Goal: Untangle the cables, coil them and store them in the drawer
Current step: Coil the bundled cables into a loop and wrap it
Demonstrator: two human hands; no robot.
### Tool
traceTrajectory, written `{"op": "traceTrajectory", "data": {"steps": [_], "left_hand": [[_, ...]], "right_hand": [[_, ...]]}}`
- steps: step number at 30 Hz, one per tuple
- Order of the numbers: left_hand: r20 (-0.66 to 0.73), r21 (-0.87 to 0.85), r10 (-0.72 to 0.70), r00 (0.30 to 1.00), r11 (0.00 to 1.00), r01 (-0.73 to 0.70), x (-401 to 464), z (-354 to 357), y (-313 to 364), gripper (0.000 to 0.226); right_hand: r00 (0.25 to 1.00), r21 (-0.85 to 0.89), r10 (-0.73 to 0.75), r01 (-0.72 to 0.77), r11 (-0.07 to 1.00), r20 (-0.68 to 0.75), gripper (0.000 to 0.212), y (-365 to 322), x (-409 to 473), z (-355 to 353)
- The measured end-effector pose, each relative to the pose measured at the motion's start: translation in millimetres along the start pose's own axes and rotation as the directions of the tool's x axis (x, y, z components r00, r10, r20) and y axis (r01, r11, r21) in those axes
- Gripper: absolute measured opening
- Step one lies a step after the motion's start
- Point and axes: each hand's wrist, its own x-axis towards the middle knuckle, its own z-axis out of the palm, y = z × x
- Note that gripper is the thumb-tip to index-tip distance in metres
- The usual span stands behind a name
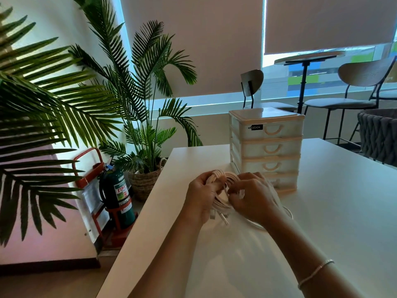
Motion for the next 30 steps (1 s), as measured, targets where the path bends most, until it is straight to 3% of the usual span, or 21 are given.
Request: {"op": "traceTrajectory", "data": {"steps": [5, 8, 10, 12, 15, 18, 21, 25, 30], "left_hand": [[-0.007, -0.154, -0.035, 0.999, 0.988, 0.034, -3.0, -0.2, 5.6, 0.030], [0.059, -0.182, -0.002, 0.998, 0.983, 0.013, -6.1, 1.3, 6.8, 0.035], [0.085, -0.074, 0.076, 0.994, 0.995, -0.069, -6.9, 2.0, 6.6, 0.035], [0.092, 0.085, 0.175, 0.980, 0.979, -0.183, -6.8, 0.8, 4.2, 0.039], [0.099, 0.345, 0.320, 0.942, 0.877, -0.334, -6.0, -2.6, 1.4, 0.043], [0.166, 0.574, 0.498, 0.851, 0.653, -0.494, -4.2, -5.2, -2.1, 0.036], [0.199, 0.675, 0.612, 0.765, 0.481, -0.560, 0.5, -11.4, -4.7, 0.033], [0.145, 0.720, 0.634, 0.759, 0.459, -0.521, 8.8, -28.0, -3.9, 0.035], [0.148, 0.748, 0.586, 0.796, 0.461, -0.478, 7.2, -26.0, -4.6, 0.043]], "right_hand": [[0.991, -0.111, 0.115, -0.107, 0.988, 0.066, 0.031, -14.7, 2.3, 8.2], [0.986, 0.118, 0.168, -0.169, 0.979, 0.026, 0.021, -14.3, 4.4, 5.4], [0.958, 0.440, 0.269, -0.283, 0.852, 0.096, 0.015, -15.2, 5.2, -3.4], [0.927, 0.624, 0.305, -0.372, 0.688, 0.217, 0.009, -17.1, 3.3, -11.8], [0.903, 0.658, 0.319, -0.428, 0.619, 0.287, 0.006, -15.0, 1.9, -17.7], [0.881, 0.626, 0.349, -0.473, 0.620, 0.319, 0.003, -16.6, 1.5, -20.9], [0.870, 0.565, 0.400, -0.492, 0.662, 0.290, 0.008, -19.1, 0.2, -24.4], [0.874, 0.593, 0.378, -0.486, 0.642, 0.306, 0.015, -19.5, -3.7, -31.4], [0.856, 0.747, 0.275, -0.516, 0.420, 0.437, 0.014, -9.9, -4.7, -41.8]]}}
